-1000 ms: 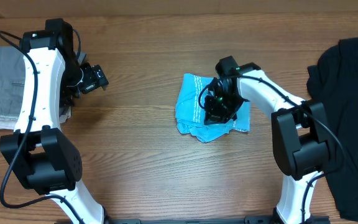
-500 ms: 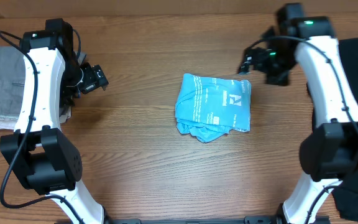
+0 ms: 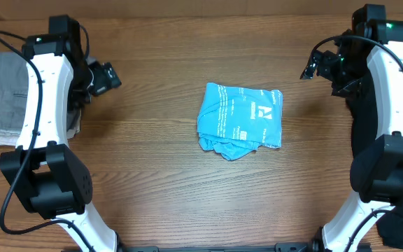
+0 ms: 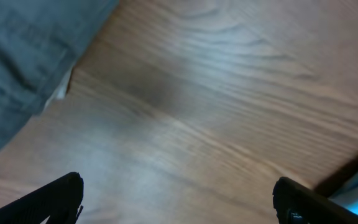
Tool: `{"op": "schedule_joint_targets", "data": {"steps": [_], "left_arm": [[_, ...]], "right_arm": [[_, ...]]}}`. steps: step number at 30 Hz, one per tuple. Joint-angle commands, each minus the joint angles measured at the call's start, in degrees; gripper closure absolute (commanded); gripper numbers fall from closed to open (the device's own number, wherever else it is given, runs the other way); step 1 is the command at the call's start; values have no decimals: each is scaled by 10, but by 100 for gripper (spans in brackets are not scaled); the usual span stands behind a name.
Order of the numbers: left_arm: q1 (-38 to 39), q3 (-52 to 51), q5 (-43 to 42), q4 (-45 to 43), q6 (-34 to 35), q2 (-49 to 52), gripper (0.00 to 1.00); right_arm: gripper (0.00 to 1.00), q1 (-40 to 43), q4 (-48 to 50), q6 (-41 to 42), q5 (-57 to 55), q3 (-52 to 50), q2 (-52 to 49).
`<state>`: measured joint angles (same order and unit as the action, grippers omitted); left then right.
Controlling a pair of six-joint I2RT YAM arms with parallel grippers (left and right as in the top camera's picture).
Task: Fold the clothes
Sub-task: 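Swing the left arm over to the blue bundle's left side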
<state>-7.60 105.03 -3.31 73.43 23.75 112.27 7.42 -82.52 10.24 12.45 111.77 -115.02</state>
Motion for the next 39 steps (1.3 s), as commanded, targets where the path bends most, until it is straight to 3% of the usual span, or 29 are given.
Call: {"op": "schedule_joint_targets", "data": {"steps": [1, 4, 5, 6, 7, 8, 9, 15, 20, 24, 27, 32, 39], "left_arm": [[1, 11, -66, -2, 12, -14, 0], [3, 11, -174, -35, -11, -14, 0], [7, 11, -220, -57, -30, -14, 14], [14, 11, -260, -85, -49, -14, 37], [25, 11, -283, -113, -56, -14, 67], [38, 11, -289, -137, -54, -14, 89], [54, 11, -288, -160, -47, -14, 96], [196, 11, -159, -317, -48, 0, 96], [324, 11, -11, -484, -111, 44, 96], [383, 11, 92, -572, -115, 97, 96], [400, 11, 97, -624, -115, 153, 96], [391, 11, 97, -638, -108, 224, 96], [356, 11, 83, -548, -112, 258, 96]], "right_arm": [[0, 0, 1, -5, -4, 7, 6], [0, 0, 1, -5, -4, 7, 6], [0, 0, 1, -5, -4, 7, 6], [0, 0, 1, -5, -4, 7, 6], [0, 0, 1, -5, -4, 7, 6], [0, 0, 1, -5, -4, 7, 6], [0, 0, 1, -5, -4, 7, 6], [0, 0, 1, -5, -4, 7, 6], [0, 0, 1, -5, -4, 7, 6], [0, 0, 1, -5, -4, 7, 6], [0, 0, 1, -5, -4, 7, 6], [0, 0, 1, -5, -4, 7, 6], [0, 0, 1, -5, -4, 7, 6]]}}
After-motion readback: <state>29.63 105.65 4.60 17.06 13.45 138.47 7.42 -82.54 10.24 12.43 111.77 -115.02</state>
